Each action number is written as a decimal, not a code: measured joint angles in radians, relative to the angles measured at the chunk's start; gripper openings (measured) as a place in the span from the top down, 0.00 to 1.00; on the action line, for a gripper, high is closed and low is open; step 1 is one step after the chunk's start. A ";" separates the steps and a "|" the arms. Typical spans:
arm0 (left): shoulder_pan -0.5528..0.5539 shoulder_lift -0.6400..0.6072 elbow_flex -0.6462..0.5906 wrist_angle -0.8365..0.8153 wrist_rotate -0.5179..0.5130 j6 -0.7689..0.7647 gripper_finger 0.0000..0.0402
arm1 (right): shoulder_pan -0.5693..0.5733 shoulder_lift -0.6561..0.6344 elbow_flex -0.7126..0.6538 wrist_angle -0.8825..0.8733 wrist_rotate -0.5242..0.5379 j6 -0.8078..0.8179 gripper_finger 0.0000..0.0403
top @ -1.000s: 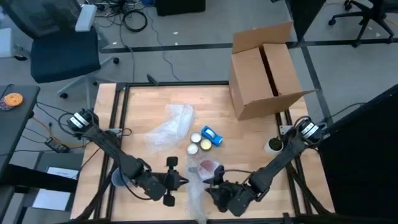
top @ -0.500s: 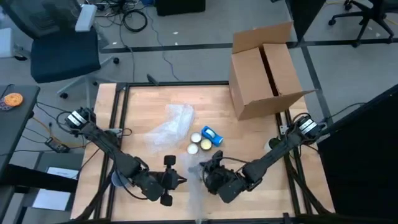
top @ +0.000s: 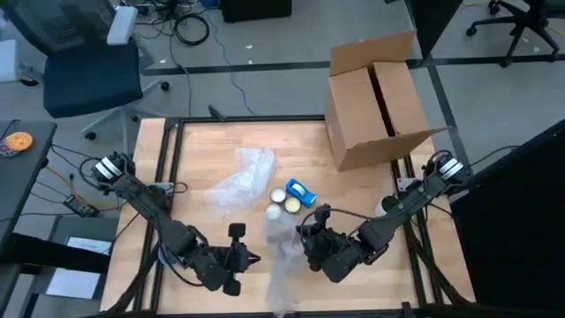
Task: Wrap mug
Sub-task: Wrap the black mug with the transparent bubble wrap
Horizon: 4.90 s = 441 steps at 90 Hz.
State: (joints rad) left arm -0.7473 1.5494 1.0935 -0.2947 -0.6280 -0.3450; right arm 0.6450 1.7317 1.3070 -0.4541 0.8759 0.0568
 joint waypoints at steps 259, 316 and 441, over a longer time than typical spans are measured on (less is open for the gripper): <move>0.104 0.119 0.017 -0.113 -0.033 -0.063 1.00 | -0.226 0.181 0.215 -0.240 -0.731 0.125 1.00; 0.117 0.237 0.012 0.084 0.084 -0.060 1.00 | -0.263 0.181 0.149 -0.182 -0.829 -0.194 1.00; 0.037 0.209 0.195 -0.449 0.025 -0.202 1.00 | -0.237 0.181 0.239 -0.325 -0.745 -0.156 1.00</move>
State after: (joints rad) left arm -0.7101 1.7584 1.2881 -0.7438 -0.6026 -0.5471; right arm 0.4081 1.9129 1.5455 -0.7790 0.1310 -0.0989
